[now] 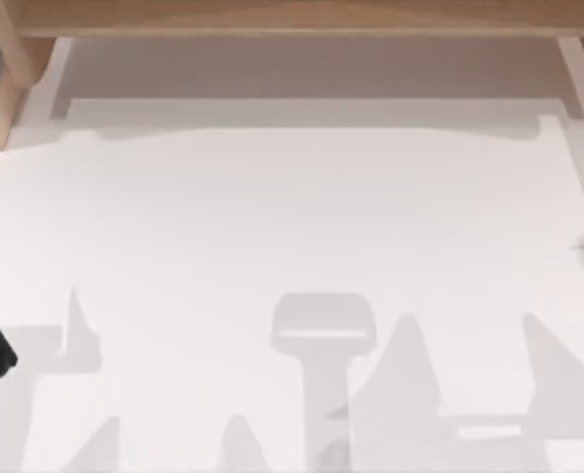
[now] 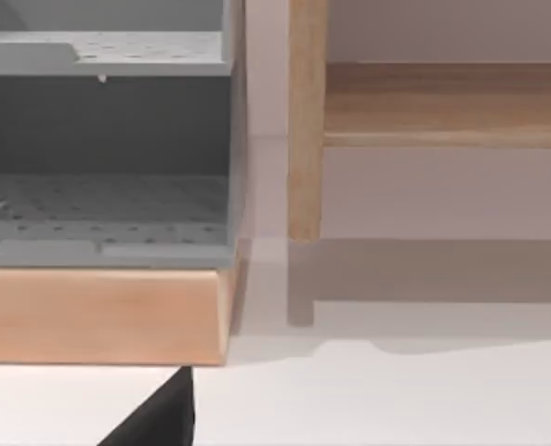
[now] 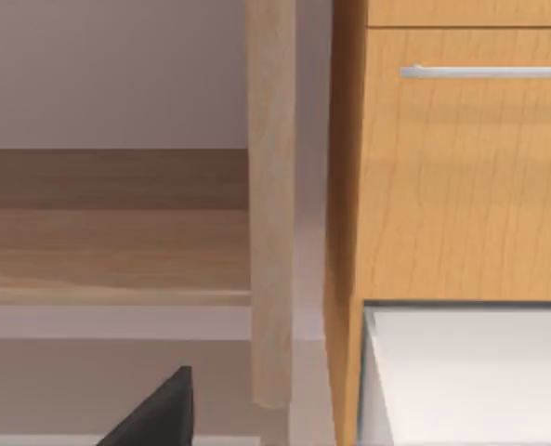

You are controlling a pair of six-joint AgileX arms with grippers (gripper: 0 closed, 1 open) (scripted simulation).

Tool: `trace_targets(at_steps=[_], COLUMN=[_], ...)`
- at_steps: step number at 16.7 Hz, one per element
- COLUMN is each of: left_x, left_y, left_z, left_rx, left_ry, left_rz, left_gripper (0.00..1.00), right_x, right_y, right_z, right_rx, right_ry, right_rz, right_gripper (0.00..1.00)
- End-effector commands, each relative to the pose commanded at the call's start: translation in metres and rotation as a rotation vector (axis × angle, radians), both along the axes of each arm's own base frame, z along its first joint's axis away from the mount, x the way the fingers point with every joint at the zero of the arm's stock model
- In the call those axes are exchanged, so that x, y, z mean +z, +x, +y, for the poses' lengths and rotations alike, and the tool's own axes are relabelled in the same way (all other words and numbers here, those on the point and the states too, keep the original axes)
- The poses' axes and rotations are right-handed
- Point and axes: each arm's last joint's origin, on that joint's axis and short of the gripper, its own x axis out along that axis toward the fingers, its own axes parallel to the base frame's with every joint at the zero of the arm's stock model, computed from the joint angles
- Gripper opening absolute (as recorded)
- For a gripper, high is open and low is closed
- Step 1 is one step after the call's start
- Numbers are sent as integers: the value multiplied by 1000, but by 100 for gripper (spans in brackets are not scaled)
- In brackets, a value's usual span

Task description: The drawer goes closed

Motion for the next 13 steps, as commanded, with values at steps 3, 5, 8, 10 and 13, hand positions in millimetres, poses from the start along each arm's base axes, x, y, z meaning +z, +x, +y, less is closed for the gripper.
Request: trace_targets(at_steps=[3, 5, 8, 10, 13], left_x=[0, 0, 0, 0, 0], left_y=[0, 0, 0, 0, 0], left_z=[0, 0, 0, 0, 0], left_rx=[0, 0, 0, 0, 0], left_ry=[0, 0, 0, 0, 0], left_rz=[0, 0, 0, 0, 0], left_gripper=[100, 100, 100, 100, 100], right_x=[0, -1, 0, -2, -11], right_y=[1, 0, 2, 6, 14], right_z=[-1, 0, -2, -8, -21], right_rx=[0, 2, 0, -7, -23], right_ry=[-1, 0, -33, -107, -274], right_rz=[-2, 1, -8, -20, -25], right_gripper=[100, 100, 100, 100, 100])
